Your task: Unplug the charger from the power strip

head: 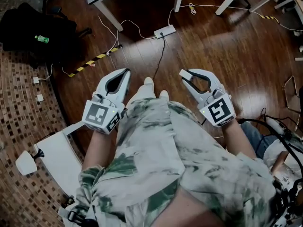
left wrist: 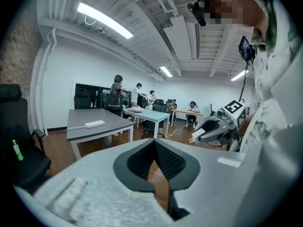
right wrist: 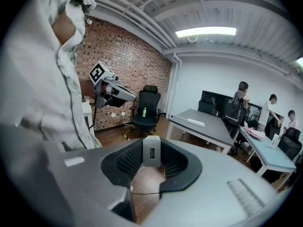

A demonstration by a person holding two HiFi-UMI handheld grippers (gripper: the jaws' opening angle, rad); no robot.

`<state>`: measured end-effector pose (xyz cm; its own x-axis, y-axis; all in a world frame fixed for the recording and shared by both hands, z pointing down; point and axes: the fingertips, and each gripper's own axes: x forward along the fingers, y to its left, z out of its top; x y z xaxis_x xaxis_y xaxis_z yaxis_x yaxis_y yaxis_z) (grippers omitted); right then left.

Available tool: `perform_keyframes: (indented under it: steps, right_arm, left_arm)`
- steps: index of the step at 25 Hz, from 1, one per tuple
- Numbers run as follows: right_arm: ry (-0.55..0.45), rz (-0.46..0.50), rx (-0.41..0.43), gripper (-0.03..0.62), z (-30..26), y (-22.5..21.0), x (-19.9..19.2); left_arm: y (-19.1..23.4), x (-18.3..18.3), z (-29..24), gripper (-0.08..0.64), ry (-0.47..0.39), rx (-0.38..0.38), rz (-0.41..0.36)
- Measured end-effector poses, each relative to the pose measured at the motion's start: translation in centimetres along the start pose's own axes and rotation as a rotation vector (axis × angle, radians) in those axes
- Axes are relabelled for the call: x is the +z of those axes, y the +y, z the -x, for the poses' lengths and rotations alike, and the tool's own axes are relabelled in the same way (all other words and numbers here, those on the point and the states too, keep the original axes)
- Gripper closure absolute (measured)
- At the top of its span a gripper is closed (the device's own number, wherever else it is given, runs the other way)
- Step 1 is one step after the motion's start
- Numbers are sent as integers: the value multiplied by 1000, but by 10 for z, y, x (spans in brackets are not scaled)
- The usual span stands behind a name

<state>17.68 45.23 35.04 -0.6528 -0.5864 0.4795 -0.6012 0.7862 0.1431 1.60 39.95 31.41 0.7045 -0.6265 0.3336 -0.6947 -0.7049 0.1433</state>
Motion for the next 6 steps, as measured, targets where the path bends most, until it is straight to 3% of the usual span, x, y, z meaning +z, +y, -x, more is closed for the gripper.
perform_keyframes:
  steps: [6]
  right_arm:
    - [-7,21,12,486,-16,-2,12]
  left_arm:
    - [18,6,5,557,-18,7,23]
